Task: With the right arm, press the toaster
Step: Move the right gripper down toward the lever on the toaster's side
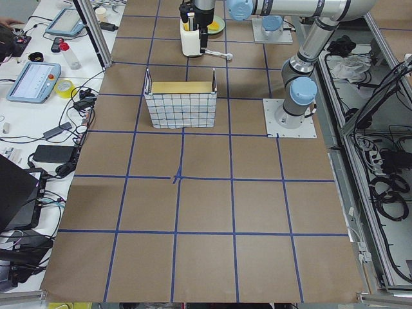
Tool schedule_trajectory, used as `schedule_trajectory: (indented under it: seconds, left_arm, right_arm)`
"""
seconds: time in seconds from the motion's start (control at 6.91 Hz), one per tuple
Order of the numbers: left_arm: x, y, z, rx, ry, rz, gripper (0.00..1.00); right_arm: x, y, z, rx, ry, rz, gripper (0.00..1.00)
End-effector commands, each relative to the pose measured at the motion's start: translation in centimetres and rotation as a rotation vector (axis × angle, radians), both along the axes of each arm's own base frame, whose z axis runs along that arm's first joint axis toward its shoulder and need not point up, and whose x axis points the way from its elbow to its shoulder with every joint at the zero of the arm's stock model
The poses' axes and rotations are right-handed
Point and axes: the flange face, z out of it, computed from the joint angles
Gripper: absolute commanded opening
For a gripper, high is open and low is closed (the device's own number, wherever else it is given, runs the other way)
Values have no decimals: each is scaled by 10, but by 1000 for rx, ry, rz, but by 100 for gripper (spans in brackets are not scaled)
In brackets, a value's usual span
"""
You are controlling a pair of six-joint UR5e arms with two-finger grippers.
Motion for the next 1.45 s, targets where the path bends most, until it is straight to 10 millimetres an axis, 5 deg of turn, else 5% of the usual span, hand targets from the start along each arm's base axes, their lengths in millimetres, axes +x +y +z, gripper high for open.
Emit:
schedule_trajectory:
  seconds: [0.0,0.72,1.3]
  left_arm:
    - [0,0,0,0,0,0,100]
    - [0,0,0,0,0,0,100]
    - [0,0,0,0,2,0,100]
  right_arm:
    - [6,3,-46,10,-36,66,0]
    - [24,13,-81,71,-62,159,0]
    - [25,19,-87,90,-67,159,0]
